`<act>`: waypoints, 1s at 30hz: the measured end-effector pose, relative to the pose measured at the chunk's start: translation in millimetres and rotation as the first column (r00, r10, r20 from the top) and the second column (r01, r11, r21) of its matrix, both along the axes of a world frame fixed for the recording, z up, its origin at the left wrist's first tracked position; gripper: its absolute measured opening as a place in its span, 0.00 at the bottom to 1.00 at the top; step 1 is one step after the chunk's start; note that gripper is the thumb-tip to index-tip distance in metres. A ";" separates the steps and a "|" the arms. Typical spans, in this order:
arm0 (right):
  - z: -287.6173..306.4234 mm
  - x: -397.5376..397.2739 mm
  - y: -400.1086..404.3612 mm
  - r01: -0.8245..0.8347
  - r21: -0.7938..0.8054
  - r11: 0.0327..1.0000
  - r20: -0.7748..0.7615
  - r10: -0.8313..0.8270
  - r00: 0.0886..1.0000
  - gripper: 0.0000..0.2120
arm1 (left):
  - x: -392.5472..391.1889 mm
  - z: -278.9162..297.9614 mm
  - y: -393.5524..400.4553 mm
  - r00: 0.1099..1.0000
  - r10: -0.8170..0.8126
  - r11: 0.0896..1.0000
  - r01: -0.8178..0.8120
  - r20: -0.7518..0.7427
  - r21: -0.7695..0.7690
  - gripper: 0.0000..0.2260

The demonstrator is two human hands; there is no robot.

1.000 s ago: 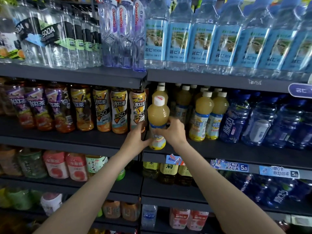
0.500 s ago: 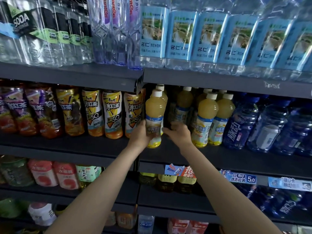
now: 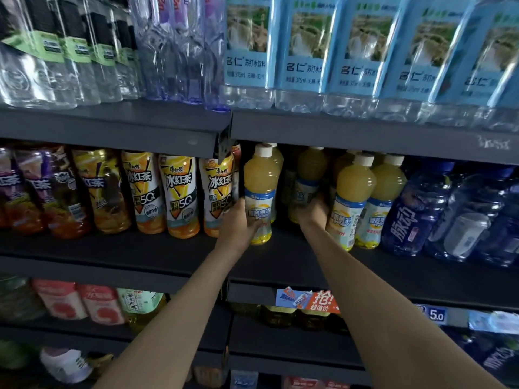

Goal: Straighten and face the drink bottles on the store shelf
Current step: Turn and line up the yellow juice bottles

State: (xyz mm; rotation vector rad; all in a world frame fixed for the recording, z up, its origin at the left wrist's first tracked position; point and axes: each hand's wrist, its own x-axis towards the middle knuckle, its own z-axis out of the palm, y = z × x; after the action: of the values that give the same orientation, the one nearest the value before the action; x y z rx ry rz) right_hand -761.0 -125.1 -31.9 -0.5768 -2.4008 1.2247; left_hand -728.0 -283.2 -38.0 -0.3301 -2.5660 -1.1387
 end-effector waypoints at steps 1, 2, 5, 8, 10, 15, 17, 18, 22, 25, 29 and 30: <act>-2.0 1.1 -0.4 0.004 0.019 1.000 -0.019 -0.003 1.000 0.29 | -1.3 -0.3 0.2 1.000 0.006 1.000 -0.006 -0.003 -0.011 0.24; -3.5 3.7 -0.7 0.000 0.045 0.999 -0.034 0.002 0.999 0.28 | -2.2 0.3 0.2 1.000 0.008 1.000 -0.008 -0.001 -0.017 0.25; -5.0 22.9 -5.0 -0.030 0.120 0.992 -0.035 0.035 0.999 0.25 | -3.1 5.3 0.8 0.998 0.016 1.000 -0.016 0.057 -0.015 0.27; -6.9 50.2 -10.8 -0.094 0.183 0.979 -0.014 0.098 0.995 0.24 | -1.6 9.2 1.2 0.997 0.000 1.000 -0.001 0.080 0.013 0.26; -6.1 64.8 -12.0 -0.142 0.183 0.973 -0.003 0.145 0.989 0.25 | 1.9 5.8 -1.4 0.998 -0.005 1.000 0.003 0.070 0.025 0.25; 12.6 77.6 -10.9 -0.195 0.019 0.981 -0.118 0.195 0.974 0.30 | 24.6 -13.8 -14.4 0.990 0.056 0.993 -0.042 -0.127 0.115 0.24; 16.6 82.3 -12.5 -0.198 0.031 0.980 -0.156 0.200 0.967 0.28 | 35.5 -17.6 -18.2 0.987 -0.015 0.991 0.036 -0.162 0.127 0.22; 18.2 85.7 -13.3 -0.200 0.032 0.979 -0.162 0.203 0.966 0.27 | 42.2 -16.8 -19.9 0.990 -0.066 0.983 0.086 -0.126 0.163 0.23; 24.6 97.9 -12.9 -0.258 -0.020 0.966 -0.147 0.252 0.956 0.27 | 62.1 -12.0 -33.6 0.966 -0.246 0.924 0.207 0.085 0.323 0.27; 28.0 109.9 -13.3 -0.299 -0.181 0.937 -0.179 0.267 0.947 0.21 | 72.0 -6.1 -44.2 0.944 -0.300 0.884 0.221 0.138 0.411 0.29; 39.7 133.7 -24.8 -0.458 -0.662 0.593 -0.342 0.306 0.889 0.09 | 89.9 13.3 -45.5 0.818 -0.462 0.751 0.156 0.343 0.641 0.17; 42.2 136.4 -27.2 -0.483 -0.711 0.512 -0.370 0.311 0.875 0.08 | 94.0 17.7 -44.5 0.742 -0.546 0.665 0.101 0.389 0.740 0.14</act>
State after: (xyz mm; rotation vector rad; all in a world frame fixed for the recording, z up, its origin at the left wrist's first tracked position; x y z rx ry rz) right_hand -624.6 -152.4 10.3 -0.0669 -1.7452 2.4676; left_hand -634.0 -327.7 -20.3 -0.3160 -2.3105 -2.5943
